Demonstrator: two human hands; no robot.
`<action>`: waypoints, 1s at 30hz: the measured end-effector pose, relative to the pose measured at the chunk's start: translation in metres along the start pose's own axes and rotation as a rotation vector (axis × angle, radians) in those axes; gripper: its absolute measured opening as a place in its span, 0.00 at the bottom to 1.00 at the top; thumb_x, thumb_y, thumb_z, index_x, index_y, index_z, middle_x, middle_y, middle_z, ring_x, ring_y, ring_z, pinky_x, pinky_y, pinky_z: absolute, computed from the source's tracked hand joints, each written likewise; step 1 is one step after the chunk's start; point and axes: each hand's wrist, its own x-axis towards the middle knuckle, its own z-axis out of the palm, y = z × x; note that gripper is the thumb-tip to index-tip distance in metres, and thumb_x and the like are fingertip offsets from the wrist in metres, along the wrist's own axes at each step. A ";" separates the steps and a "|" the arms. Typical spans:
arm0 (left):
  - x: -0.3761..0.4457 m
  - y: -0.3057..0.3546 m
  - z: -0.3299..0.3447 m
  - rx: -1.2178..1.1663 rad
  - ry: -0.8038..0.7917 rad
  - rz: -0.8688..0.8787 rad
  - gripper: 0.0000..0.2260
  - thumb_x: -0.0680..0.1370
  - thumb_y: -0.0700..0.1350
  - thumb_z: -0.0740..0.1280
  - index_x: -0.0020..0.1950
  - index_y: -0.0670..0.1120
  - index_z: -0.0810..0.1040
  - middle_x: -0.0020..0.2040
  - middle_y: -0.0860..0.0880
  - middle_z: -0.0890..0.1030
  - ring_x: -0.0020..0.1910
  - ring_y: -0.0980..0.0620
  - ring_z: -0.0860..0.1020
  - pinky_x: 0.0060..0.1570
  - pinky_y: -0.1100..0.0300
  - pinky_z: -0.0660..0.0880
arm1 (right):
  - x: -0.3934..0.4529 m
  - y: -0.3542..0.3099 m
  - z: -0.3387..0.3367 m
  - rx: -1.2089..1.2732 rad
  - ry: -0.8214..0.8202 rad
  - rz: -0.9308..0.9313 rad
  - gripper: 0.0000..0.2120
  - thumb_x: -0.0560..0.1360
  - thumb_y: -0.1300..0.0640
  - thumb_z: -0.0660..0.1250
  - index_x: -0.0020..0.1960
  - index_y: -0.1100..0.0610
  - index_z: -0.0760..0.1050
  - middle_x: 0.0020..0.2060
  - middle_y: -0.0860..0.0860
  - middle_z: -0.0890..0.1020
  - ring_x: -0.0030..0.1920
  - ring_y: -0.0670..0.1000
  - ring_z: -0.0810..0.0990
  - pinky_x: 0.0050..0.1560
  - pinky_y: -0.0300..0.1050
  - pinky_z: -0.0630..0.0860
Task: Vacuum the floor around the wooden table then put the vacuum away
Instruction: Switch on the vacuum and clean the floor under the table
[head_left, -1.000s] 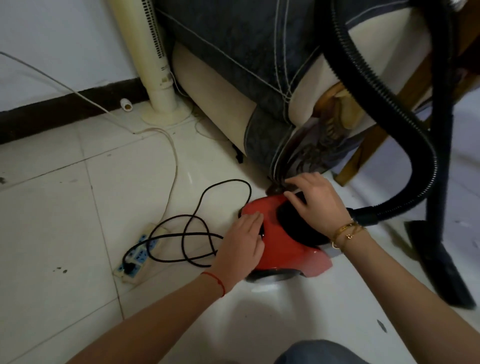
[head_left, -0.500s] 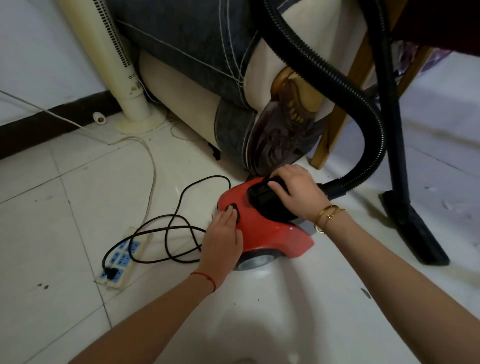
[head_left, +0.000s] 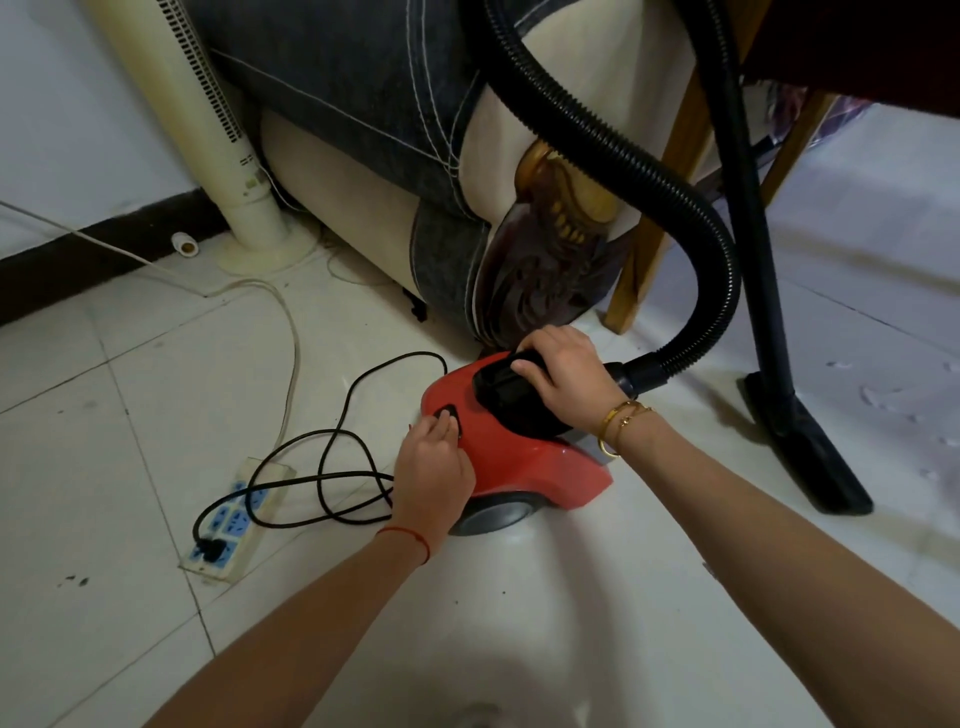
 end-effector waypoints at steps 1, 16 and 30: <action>0.000 0.002 -0.003 0.014 0.011 0.016 0.17 0.66 0.36 0.63 0.52 0.34 0.82 0.46 0.42 0.84 0.43 0.47 0.81 0.46 0.55 0.81 | 0.000 0.000 -0.002 0.007 0.000 0.003 0.12 0.79 0.49 0.61 0.53 0.57 0.75 0.47 0.54 0.78 0.50 0.55 0.74 0.55 0.47 0.66; 0.064 0.053 -0.085 -0.042 0.147 0.415 0.09 0.72 0.39 0.63 0.47 0.43 0.82 0.41 0.50 0.80 0.45 0.50 0.76 0.48 0.57 0.74 | -0.014 0.006 -0.080 0.096 0.147 0.006 0.13 0.79 0.50 0.61 0.61 0.52 0.73 0.52 0.48 0.78 0.53 0.47 0.75 0.54 0.42 0.74; 0.167 0.238 -0.111 0.085 0.121 0.932 0.18 0.75 0.41 0.66 0.65 0.43 0.75 0.58 0.48 0.78 0.60 0.50 0.73 0.64 0.57 0.69 | -0.065 0.101 -0.172 -0.012 0.469 0.321 0.05 0.76 0.52 0.63 0.47 0.53 0.74 0.40 0.47 0.79 0.39 0.45 0.75 0.40 0.42 0.75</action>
